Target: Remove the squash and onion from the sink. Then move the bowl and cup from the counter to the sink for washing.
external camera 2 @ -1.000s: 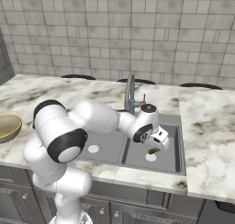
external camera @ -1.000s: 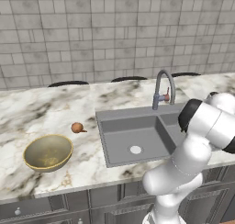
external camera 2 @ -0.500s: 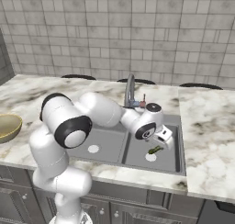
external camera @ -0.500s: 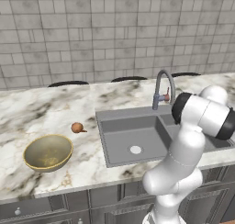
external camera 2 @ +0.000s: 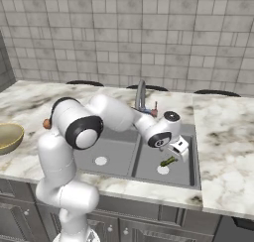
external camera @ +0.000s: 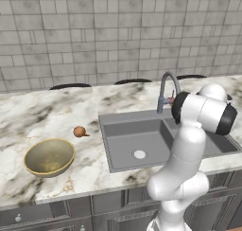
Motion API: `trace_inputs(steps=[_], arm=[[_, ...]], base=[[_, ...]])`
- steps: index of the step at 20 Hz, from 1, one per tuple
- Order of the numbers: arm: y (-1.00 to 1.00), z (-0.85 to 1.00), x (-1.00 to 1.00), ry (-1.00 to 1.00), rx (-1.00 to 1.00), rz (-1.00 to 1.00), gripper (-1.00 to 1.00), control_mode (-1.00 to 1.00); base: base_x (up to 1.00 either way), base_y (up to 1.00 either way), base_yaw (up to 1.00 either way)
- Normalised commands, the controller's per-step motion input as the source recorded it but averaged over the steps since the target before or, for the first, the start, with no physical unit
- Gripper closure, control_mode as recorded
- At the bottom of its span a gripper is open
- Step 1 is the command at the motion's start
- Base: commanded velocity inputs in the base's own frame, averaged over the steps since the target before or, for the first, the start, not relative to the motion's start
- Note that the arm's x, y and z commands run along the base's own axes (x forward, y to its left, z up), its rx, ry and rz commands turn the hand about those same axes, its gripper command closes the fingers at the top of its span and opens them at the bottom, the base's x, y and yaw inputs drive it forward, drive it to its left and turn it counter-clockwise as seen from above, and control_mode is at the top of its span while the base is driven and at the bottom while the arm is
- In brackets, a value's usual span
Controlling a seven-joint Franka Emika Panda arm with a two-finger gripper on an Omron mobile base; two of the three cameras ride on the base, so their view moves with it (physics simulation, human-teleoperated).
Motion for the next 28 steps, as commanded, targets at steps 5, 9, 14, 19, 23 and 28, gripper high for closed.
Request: trace_inputs(steps=[5, 9, 14, 19, 23, 28], arm=[[0.00, -0.10, 0.22, 0.00, 0.10, -0.16, -1.00, -1.00], [0.00, -0.15, 0.26, 0.00, 0.05, -0.20, -1.00, -1.00], [-0.01, -0.17, 0.24, -0.05, 0.01, -0.19, -1.00, -1.00], [-0.05, -0.15, 0.18, -0.10, 0.00, -0.12, -1.00, -1.00], [-0.08, -0.17, 0.07, -0.11, 0.02, -0.04, -1.00, -1.00], [-0.12, -0.19, 0.11, -0.03, 0.01, -0.04, -1.00, -1.00]], base=[[0.00, 0.00, 0.00], [0.00, 0.00, 0.00], [0.00, 0.00, 0.00], [0.00, 0.00, 0.00], [0.00, 0.00, 0.00], [0.00, 0.00, 0.00]])
